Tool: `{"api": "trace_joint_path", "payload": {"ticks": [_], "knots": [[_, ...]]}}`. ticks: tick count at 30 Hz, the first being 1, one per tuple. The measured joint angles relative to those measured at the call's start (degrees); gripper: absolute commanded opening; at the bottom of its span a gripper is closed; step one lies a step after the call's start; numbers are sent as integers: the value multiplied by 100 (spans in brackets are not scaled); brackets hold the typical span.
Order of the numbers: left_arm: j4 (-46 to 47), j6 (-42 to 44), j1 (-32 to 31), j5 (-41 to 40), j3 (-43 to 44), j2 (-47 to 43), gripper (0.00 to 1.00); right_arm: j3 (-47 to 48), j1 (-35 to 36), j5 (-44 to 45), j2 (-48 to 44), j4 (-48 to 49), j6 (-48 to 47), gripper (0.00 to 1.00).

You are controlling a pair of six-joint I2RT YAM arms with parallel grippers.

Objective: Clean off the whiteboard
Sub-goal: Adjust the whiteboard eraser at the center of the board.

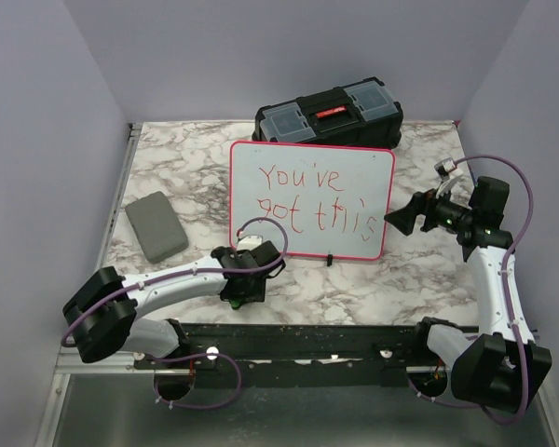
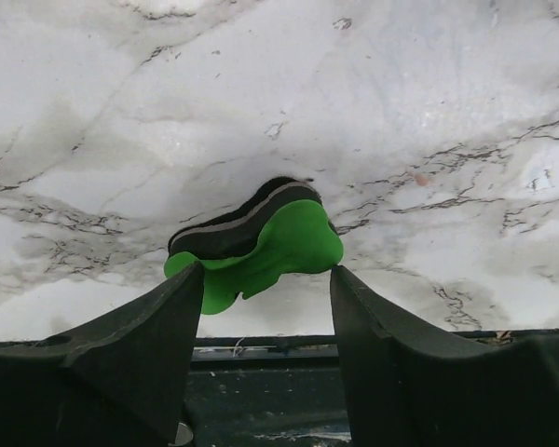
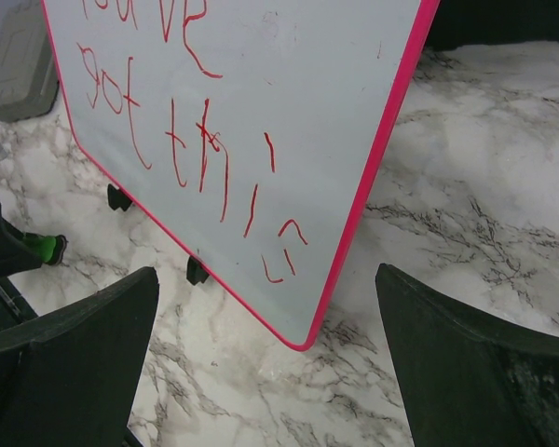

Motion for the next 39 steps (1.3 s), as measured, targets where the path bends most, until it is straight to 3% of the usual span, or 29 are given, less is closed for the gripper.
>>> {"api": "trace_joint_path", "payload": {"ticks": [5, 12, 21, 39], "knots": [[63, 37, 0, -17, 92, -74, 62, 0, -2, -2, -39, 0, 0, 100], [-13, 254, 11, -286, 133, -476, 63, 0, -2, -4, -46, 0, 0, 100], [-79, 293, 87, -428, 133, 192, 64, 0, -2, -4, -48, 0, 0, 100], [481, 345, 238, 229, -109, 83, 63, 0, -4, -4, -55, 0, 0, 100]]}}
